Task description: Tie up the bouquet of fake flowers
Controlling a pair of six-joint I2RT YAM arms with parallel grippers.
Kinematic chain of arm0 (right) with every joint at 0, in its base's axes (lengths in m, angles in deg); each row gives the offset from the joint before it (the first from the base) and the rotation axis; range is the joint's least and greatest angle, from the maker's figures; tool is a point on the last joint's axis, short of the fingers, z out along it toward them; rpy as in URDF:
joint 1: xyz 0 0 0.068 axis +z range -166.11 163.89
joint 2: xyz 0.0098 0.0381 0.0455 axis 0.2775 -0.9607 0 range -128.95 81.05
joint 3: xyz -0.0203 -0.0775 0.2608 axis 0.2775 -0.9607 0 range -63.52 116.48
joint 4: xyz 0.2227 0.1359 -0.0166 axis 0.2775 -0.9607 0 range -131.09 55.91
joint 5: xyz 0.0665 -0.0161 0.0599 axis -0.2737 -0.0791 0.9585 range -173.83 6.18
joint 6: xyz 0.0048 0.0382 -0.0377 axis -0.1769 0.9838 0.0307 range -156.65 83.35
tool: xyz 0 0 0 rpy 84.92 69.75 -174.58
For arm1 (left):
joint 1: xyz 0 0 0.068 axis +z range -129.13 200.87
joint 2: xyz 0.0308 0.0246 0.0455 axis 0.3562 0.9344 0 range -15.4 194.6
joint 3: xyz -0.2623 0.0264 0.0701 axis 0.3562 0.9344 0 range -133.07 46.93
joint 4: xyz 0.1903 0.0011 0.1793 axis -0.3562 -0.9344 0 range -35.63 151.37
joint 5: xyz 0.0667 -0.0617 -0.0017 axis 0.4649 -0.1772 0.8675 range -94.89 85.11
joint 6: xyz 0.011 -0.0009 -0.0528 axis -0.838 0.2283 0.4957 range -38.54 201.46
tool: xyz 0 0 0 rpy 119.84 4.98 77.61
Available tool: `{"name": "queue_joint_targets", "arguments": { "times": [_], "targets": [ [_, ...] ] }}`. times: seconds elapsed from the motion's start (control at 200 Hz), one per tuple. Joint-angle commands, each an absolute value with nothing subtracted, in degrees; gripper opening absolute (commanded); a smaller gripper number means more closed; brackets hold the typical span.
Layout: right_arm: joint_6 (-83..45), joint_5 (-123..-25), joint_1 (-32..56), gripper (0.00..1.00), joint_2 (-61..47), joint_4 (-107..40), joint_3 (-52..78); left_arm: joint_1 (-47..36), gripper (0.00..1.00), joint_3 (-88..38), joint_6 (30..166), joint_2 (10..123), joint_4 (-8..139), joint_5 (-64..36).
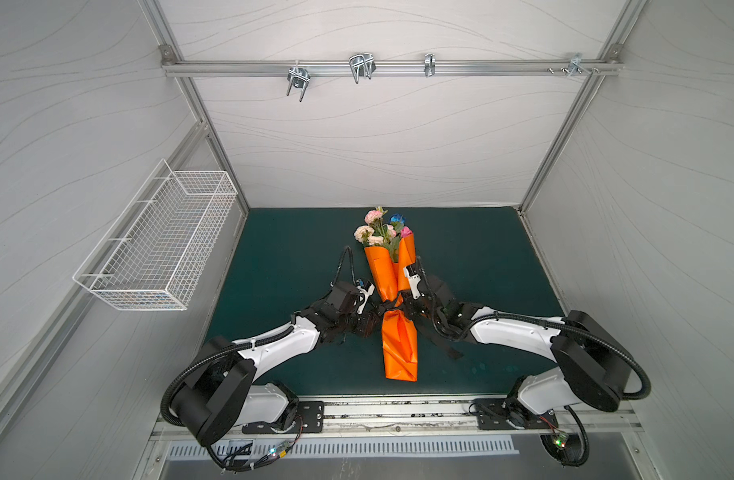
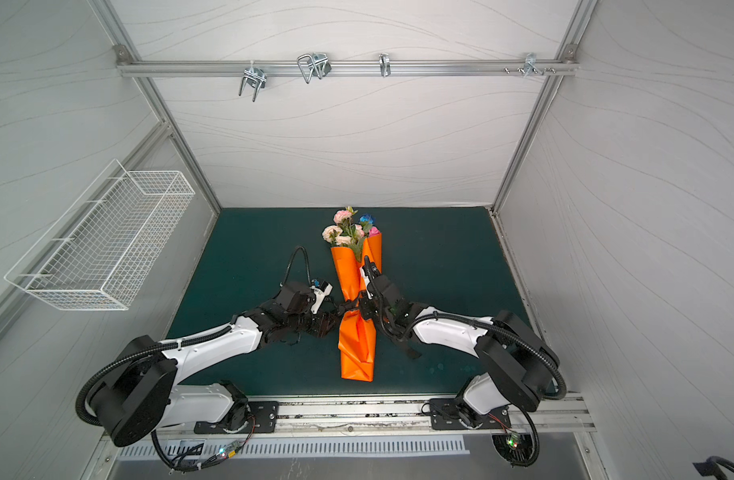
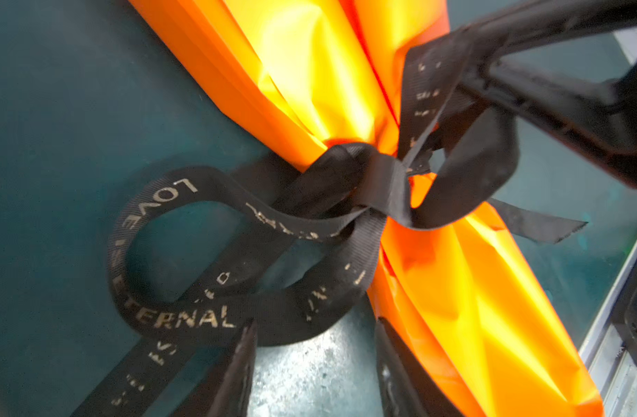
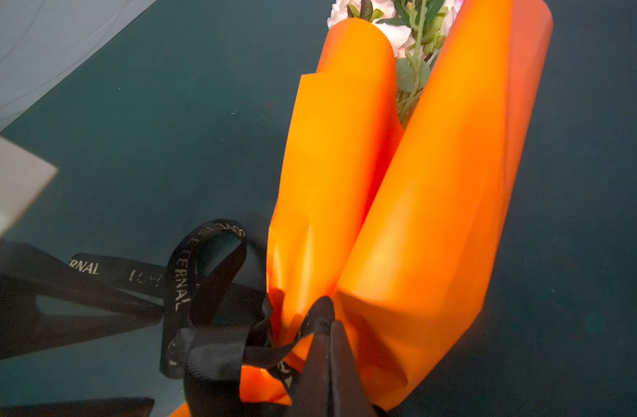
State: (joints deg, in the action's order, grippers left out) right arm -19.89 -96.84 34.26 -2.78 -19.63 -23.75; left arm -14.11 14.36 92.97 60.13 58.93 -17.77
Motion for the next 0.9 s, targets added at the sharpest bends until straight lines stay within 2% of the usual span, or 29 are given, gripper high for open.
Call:
{"name": "queue_joint_targets", "arguments": {
  "times": [0.0,0.14,0.295,0.365,0.42,0.895],
  "targets": [
    [-19.24,-96.49,34.08,0.00,-1.17,-18.40,-23.58,-14.00,0.53,10.96,91.16,62.25,61.37,-19.24],
    [-18.91,-96.48,34.06,0.00,-0.81,-18.36,-23.70,-14.08,0.41,9.35,91.20,65.06,62.01,-20.76],
    [-17.82,-98.26,34.01,0.00,0.01,-18.44,-24.80,-14.02,0.14,8.35,92.48,66.28,62.86,-20.81],
    [-17.11,-99.26,34.06,0.00,0.45,-18.61,-25.36,-14.02,0.08,8.55,93.18,66.00,63.24,-20.98],
    [-16.47,-99.89,34.04,0.00,0.95,-18.49,-25.89,-14.02,0.00,8.68,94.09,65.66,63.55,-20.68],
    [-12.71,-104.84,34.03,0.00,3.53,-19.83,-27.76,-13.98,0.00,12.09,98.29,61.41,61.55,-15.93]
  ]
}}
